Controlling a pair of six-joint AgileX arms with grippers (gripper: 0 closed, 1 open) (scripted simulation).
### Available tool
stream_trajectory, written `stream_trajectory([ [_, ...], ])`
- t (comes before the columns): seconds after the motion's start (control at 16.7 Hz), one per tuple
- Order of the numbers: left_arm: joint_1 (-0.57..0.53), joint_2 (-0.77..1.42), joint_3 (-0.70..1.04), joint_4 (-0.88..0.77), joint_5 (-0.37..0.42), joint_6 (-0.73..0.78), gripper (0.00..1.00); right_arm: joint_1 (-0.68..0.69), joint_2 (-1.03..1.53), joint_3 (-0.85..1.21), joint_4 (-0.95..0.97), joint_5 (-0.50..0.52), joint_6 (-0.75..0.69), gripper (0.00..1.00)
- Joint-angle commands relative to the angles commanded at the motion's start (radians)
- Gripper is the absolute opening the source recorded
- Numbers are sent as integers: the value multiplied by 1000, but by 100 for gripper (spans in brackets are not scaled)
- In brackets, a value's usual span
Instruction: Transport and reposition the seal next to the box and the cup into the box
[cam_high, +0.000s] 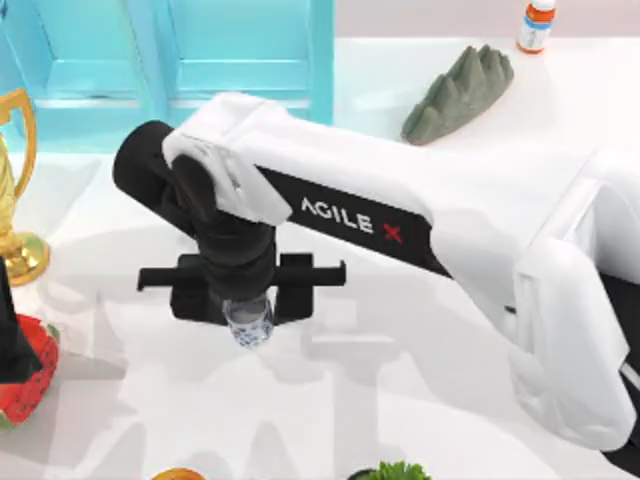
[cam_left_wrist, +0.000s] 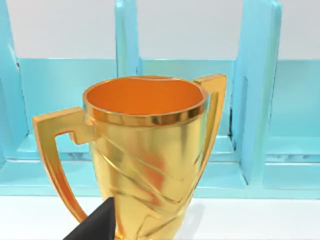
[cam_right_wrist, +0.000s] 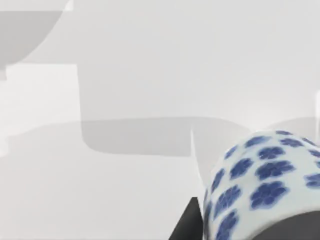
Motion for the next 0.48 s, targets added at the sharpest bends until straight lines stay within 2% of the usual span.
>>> stream_trajectory([
  [0.24, 0, 0, 0, 0, 0, 0, 100, 0, 0, 0, 0, 0, 0, 2],
  [0.48, 0, 0, 0, 0, 0, 0, 100, 0, 0, 0, 0, 0, 0, 0],
])
